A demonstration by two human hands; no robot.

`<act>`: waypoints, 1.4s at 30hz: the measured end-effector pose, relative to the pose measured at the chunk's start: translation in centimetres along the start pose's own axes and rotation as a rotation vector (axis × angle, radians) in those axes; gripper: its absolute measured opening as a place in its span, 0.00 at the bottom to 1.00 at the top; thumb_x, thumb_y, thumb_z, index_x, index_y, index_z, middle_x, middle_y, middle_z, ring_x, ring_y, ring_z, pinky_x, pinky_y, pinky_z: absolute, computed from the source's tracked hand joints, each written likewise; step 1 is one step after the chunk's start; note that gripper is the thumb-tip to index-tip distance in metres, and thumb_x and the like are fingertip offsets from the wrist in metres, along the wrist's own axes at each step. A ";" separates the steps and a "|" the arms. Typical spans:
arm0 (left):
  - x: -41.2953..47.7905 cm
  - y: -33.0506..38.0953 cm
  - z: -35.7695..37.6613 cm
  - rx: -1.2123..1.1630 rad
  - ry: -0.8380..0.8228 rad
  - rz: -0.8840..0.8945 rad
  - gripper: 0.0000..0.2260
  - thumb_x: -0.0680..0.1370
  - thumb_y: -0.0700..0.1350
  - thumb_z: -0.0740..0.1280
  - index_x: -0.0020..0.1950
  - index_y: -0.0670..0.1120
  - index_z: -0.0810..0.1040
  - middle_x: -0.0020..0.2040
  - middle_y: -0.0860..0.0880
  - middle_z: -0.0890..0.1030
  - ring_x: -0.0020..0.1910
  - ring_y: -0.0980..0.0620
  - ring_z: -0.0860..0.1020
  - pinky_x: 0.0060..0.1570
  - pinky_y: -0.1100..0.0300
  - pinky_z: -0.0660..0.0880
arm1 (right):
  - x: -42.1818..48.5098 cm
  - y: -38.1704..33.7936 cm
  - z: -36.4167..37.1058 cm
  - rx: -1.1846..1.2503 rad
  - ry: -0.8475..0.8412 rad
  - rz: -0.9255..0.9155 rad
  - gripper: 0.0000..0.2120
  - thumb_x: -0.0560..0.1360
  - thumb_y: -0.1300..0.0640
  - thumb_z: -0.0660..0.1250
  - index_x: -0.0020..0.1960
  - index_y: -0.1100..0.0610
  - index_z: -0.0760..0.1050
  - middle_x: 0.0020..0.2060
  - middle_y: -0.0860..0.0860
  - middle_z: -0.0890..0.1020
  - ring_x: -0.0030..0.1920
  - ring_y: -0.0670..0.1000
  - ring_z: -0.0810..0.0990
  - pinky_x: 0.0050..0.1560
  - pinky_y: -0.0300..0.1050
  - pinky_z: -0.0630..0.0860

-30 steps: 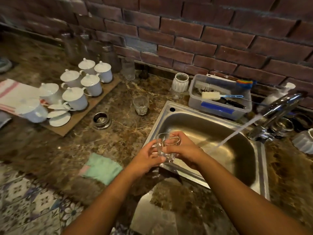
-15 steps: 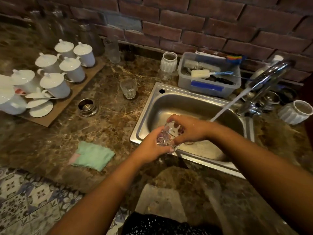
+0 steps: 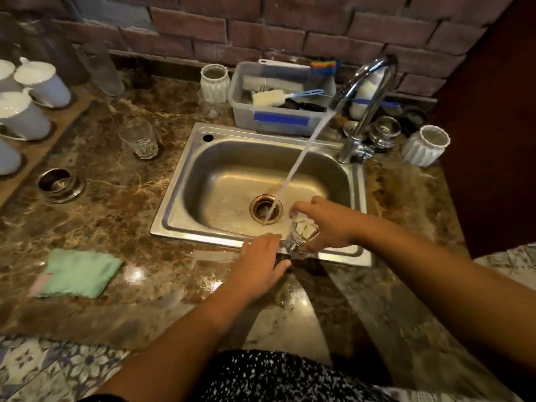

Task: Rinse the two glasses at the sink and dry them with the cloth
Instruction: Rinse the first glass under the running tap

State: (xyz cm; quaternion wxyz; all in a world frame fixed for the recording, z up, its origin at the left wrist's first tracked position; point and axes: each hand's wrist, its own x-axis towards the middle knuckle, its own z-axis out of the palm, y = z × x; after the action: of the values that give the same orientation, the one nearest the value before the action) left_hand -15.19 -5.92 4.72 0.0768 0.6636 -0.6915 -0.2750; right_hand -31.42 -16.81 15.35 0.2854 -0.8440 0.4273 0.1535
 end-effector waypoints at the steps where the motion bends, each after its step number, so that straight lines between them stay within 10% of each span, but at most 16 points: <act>1: 0.2 0.3 0.9 0.095 -0.020 -0.006 0.30 0.82 0.61 0.59 0.80 0.50 0.57 0.80 0.47 0.63 0.79 0.46 0.60 0.78 0.40 0.56 | -0.6 1.3 0.1 0.006 0.015 0.027 0.37 0.67 0.49 0.78 0.71 0.43 0.63 0.57 0.50 0.68 0.51 0.51 0.74 0.47 0.42 0.72; 6: 0.6 -0.1 4.2 0.312 -0.052 -0.004 0.35 0.81 0.67 0.49 0.83 0.51 0.48 0.84 0.44 0.51 0.82 0.40 0.48 0.76 0.35 0.40 | -3.1 7.4 -0.6 -0.002 0.080 0.121 0.36 0.68 0.49 0.78 0.71 0.44 0.65 0.60 0.52 0.69 0.57 0.53 0.76 0.58 0.47 0.77; 21: 1.1 -0.8 5.6 0.404 0.035 0.008 0.33 0.79 0.67 0.53 0.80 0.50 0.63 0.77 0.45 0.69 0.77 0.41 0.65 0.74 0.36 0.50 | -1.0 24.1 -5.2 -0.053 0.230 0.371 0.42 0.63 0.53 0.81 0.72 0.49 0.66 0.63 0.63 0.70 0.63 0.64 0.70 0.61 0.57 0.75; 42: 1.2 -0.9 5.7 0.401 -0.014 -0.032 0.33 0.79 0.68 0.53 0.80 0.52 0.63 0.78 0.45 0.68 0.78 0.42 0.63 0.75 0.37 0.46 | 0.4 26.2 -5.1 -0.109 0.273 0.364 0.47 0.65 0.53 0.80 0.77 0.50 0.58 0.71 0.62 0.65 0.69 0.66 0.66 0.66 0.62 0.72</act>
State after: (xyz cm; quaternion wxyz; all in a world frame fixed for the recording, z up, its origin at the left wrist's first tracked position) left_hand -17.17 -5.48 -0.79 -0.0661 0.6746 -0.7222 -0.1377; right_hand -52.27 -32.58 10.00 0.1464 -0.7802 0.5982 0.1096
